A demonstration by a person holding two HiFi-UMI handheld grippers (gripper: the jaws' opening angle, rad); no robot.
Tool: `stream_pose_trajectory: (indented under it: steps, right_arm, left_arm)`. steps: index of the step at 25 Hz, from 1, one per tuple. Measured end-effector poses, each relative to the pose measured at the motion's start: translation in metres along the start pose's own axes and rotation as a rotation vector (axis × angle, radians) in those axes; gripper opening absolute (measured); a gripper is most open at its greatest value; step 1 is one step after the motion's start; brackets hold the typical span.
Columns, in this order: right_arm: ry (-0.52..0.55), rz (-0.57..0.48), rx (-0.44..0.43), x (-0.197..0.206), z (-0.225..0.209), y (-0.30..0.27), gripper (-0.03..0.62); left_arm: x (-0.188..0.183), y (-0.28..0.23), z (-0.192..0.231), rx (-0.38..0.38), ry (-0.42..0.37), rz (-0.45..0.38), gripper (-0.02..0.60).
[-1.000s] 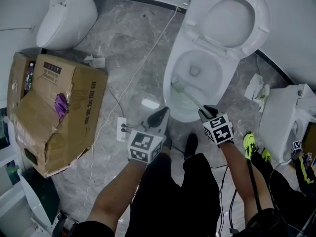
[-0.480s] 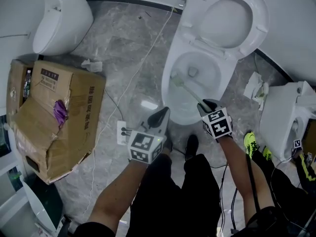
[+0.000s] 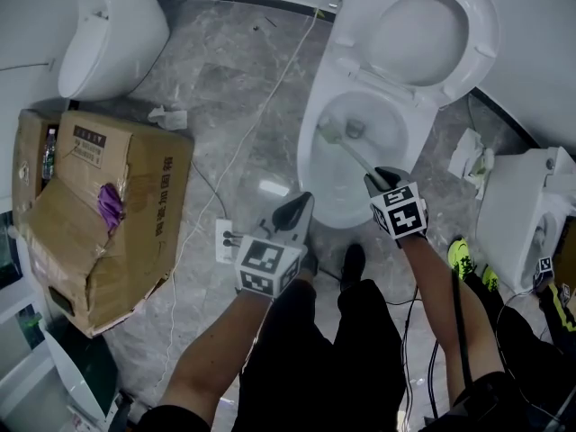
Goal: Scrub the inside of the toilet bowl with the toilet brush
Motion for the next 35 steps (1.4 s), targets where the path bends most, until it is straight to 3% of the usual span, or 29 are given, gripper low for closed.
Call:
stream_pose_trajectory:
  steps: [18, 35]
  right_arm:
    - [-0.081, 0.004, 0.114, -0.017, -0.051, -0.015, 0.106]
    - [-0.158, 0.029, 0.217, 0.019, -0.095, 0.007, 0.106]
  left_arm:
    - [-0.007, -0.005, -0.001, -0.016, -0.004, -0.002, 0.008]
    - [-0.008, -0.014, -0.025, -0.003, -0.019, 0.004, 0.008]
Point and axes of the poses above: the fingertips, and each gripper's own axes: y backward along the fingers, z to its left, x out of its underside, the point moved 8 cm from there along y, backward along the fingers, and after that the axes turned 10 degrees about x, right-handed, at the moved point
